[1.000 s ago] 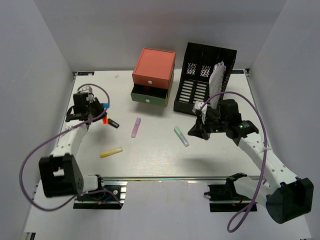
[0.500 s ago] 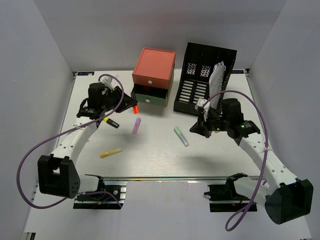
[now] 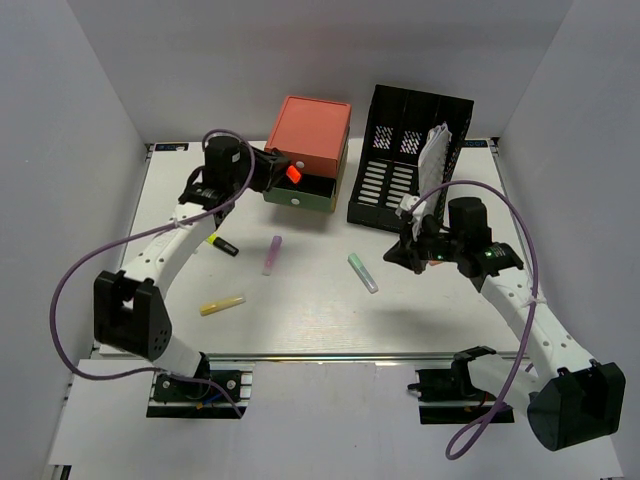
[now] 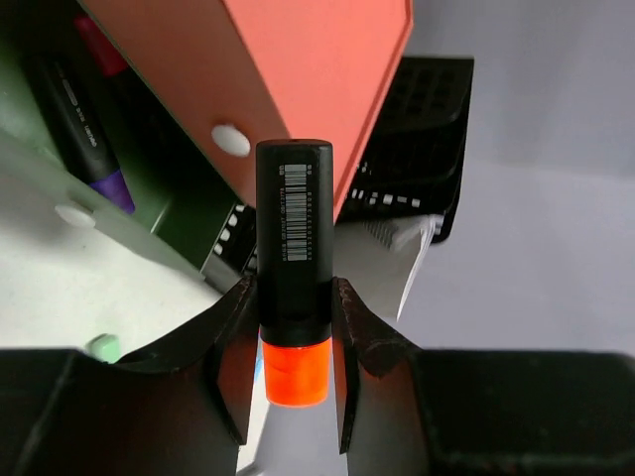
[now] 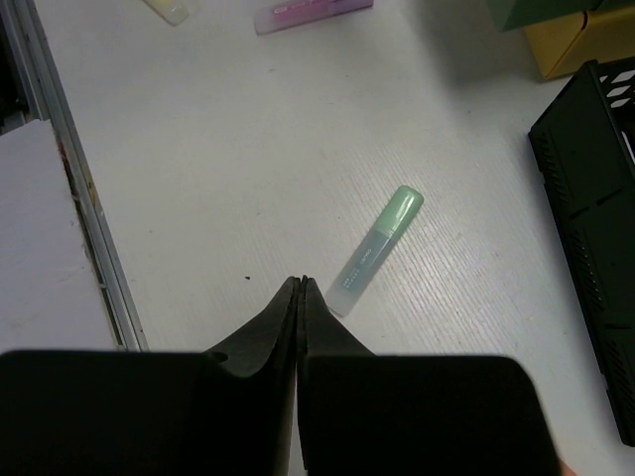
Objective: Organize the desk
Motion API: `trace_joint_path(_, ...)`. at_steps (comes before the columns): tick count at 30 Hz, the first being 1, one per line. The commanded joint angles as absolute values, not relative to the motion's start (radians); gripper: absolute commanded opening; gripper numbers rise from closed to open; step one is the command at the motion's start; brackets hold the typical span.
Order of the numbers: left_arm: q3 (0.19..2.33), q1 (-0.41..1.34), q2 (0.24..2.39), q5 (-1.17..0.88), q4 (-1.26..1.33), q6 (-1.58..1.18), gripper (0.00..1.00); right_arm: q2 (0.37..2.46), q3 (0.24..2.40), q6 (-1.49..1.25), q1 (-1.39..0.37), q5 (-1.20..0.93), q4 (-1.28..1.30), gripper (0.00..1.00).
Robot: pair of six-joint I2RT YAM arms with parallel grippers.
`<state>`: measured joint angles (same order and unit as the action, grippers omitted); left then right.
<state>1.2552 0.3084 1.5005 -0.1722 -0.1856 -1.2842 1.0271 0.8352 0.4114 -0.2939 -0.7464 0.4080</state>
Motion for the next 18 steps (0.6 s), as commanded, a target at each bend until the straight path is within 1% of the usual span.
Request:
trace_joint_path(1, 1.315, 0.334, 1.526, -0.057, -0.215, -1.400, 0.00, 1.008, 0.828, 0.400, -0.279, -0.755, 0.376, 0.00)
trace_joint_path(4, 1.333, 0.354, 1.546, -0.015, -0.230, -1.419, 0.00, 1.005, 0.828, 0.400, -0.275, -0.756, 0.374, 0.00)
trace_joint_path(6, 1.321, 0.354, 1.543, 0.049, -0.229, -1.436, 0.00, 1.005, 0.828, 0.400, -0.272, -0.761, 0.373, 0.00)
trace_joint_path(9, 1.287, 0.365, 1.539, 0.081, -0.204, -1.462, 0.00, 1.005, 0.828, 0.400, -0.271, -0.759, 0.374, 0.00)
trace_joint_path(13, 1.278, 0.385, 1.565, 0.094, -0.180, -1.485, 0.04, 1.006, 0.828, 0.400, -0.270, -0.761, 0.373, 0.00)
trace_joint_path(18, 1.269, 0.405, 1.606, 0.110, -0.160, -1.514, 0.07, 1.006, 0.828, 0.400, -0.265, -0.759, 0.376, 0.00)
